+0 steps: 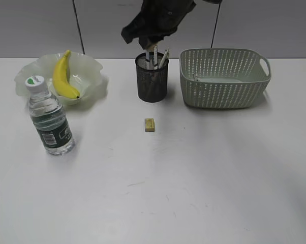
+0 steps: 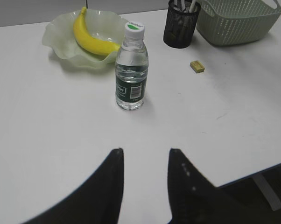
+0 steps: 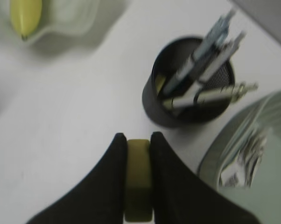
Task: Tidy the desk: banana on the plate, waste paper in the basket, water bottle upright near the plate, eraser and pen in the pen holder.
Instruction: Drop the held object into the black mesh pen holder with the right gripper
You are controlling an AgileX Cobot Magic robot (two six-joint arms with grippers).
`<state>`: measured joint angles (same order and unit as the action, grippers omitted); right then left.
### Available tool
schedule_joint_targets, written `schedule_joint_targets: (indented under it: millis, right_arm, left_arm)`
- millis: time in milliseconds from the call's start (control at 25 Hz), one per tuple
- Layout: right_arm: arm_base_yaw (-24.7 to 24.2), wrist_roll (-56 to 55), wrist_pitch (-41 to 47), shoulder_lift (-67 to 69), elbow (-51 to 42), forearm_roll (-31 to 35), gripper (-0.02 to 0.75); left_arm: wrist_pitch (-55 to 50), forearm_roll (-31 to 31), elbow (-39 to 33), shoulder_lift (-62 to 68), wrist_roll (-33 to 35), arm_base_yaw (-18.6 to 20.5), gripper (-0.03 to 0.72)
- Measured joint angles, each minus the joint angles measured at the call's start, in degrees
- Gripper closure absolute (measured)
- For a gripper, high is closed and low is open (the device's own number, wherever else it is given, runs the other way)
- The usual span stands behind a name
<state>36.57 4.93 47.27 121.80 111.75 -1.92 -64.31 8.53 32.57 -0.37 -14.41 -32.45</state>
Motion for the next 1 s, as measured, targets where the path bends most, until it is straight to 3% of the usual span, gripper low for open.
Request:
schedule_joint_targets:
  millis: [360, 680, 1000]
  right_arm:
    - [-3.48, -0.97, -16.99, 8.59, 0.12, -0.58, 0.619]
    - [-4.82, -1.07, -21.99, 11.50, 0.12, 1.92, 0.605]
    - [-4.82, -1.14, -21.69, 11.43, 0.12, 3.01, 0.272]
  left_arm:
    - [0.00, 0.00, 0.00, 0.00, 0.00, 0.00, 0.447]
    - [0.00, 0.00, 0.00, 0.00, 0.00, 0.00, 0.447]
    - [0.00, 0.00, 0.00, 0.00, 0.00, 0.00, 0.447]
